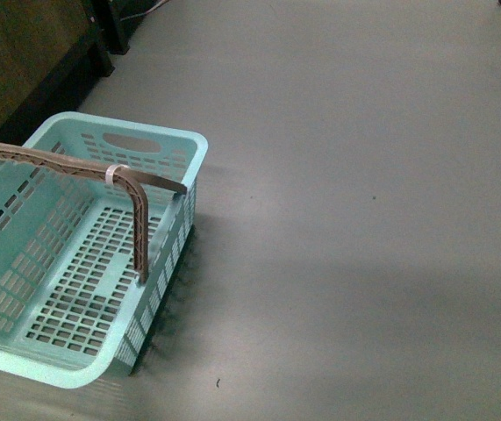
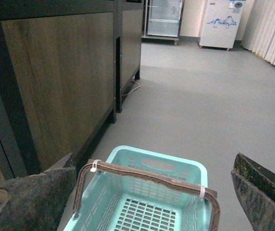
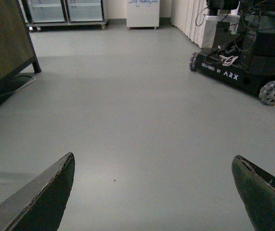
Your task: Pick mango and avocado into basket
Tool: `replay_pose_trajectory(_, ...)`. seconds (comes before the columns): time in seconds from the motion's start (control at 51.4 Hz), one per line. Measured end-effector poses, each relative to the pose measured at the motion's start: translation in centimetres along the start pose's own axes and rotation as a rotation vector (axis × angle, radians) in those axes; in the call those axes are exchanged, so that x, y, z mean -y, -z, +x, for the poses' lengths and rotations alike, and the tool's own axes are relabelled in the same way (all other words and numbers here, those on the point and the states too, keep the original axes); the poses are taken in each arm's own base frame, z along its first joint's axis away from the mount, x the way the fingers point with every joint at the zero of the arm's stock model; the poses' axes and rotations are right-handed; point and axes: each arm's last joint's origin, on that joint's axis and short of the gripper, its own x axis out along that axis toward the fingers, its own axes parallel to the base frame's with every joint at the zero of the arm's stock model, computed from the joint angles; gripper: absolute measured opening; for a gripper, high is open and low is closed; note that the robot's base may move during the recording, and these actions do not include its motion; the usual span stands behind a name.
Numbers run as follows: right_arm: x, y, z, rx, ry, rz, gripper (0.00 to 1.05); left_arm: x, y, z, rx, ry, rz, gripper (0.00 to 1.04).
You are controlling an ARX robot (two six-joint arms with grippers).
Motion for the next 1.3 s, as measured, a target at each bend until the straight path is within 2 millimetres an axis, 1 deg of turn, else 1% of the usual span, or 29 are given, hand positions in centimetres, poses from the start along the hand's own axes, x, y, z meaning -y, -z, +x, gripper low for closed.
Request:
replay_pose_trajectory(0.584,0.0,0.0,0.0,0.000,0.000,0.000,0.96,0.0,0.0,0.0,0.000,0.000,0.000,0.97)
replay_pose_trajectory(0.603,0.0,0.0,0.0,0.000,0.000,0.000,0.96,0.0,0.1,0.0,-0.018,0.012,-0.014,0.97)
replay_pose_trajectory(0.622,0.0,0.0,0.0,0.000,0.000,0.000,0.96,0.0,0.1,0.0,-0.075,0.037,-0.069,0.97)
replay_pose_trajectory(0.642,0.0,0.0,0.0,0.000,0.000,0.000,0.96,0.0,0.1,0.0,-0.111,0.053,-0.084,0.97)
replay_pose_trajectory(0.661,0.0,0.0,0.0,0.000,0.000,0.000,0.96,0.0,-0.1,0.0,-0.174,0.059,-0.147,0.97)
replay_pose_trajectory(0.681,0.0,0.0,0.0,0.000,0.000,0.000,0.96,0.0,0.1,0.1,-0.276,0.069,-0.239,0.97)
replay_pose_trajectory(0.7,0.0,0.0,0.0,0.000,-0.001,0.000,0.96,0.0,0.1,0.1,-0.317,0.068,-0.279,0.97)
replay_pose_trajectory(0.72,0.0,0.0,0.0,0.000,-0.002,0.000,0.96,-0.1,0.2,0.1,-0.389,0.062,-0.360,0.97)
replay_pose_trajectory(0.739,0.0,0.0,0.0,0.000,-0.001,0.000,0.96,-0.1,0.4,0.1,-0.422,0.055,-0.383,0.97)
replay_pose_trajectory(0.759,0.0,0.0,0.0,0.000,-0.001,0.000,0.96,-0.2,0.6,0.2,-0.475,0.026,-0.479,0.97)
replay_pose_trajectory(0.778,0.0,0.0,0.0,0.000,-0.001,0.000,0.96,-0.3,0.9,0.2,-0.512,0.006,-0.537,0.97)
replay_pose_trajectory(0.817,0.0,0.0,0.0,0.000,0.001,0.000,0.96,-0.5,1.3,0.5,-0.560,-0.037,-0.713,0.97)
replay_pose_trajectory(0.875,0.0,0.0,0.0,0.000,0.000,0.000,0.96,-0.7,1.3,0.8,-0.566,-0.062,-0.814,0.97)
replay_pose_trajectory(0.953,0.0,0.0,0.0,0.000,0.000,0.000,0.96,-1.5,1.5,2.1,-0.552,-0.127,-0.955,0.97)
replay_pose_trajectory(1.031,0.0,0.0,0.0,0.000,0.000,0.000,0.96,-2.3,1.7,4.4,-0.530,-0.185,-1.037,0.97)
replay_pose_trajectory(1.206,0.0,0.0,0.0,0.000,0.000,0.000,0.96,-2.8,2.4,9.0,-0.509,-0.239,-1.091,0.97)
replay_pose_trajectory(1.303,0.0,0.0,0.0,0.000,0.000,0.000,0.96,-2.6,3.5,12.2,-0.525,-0.253,-1.102,0.97)
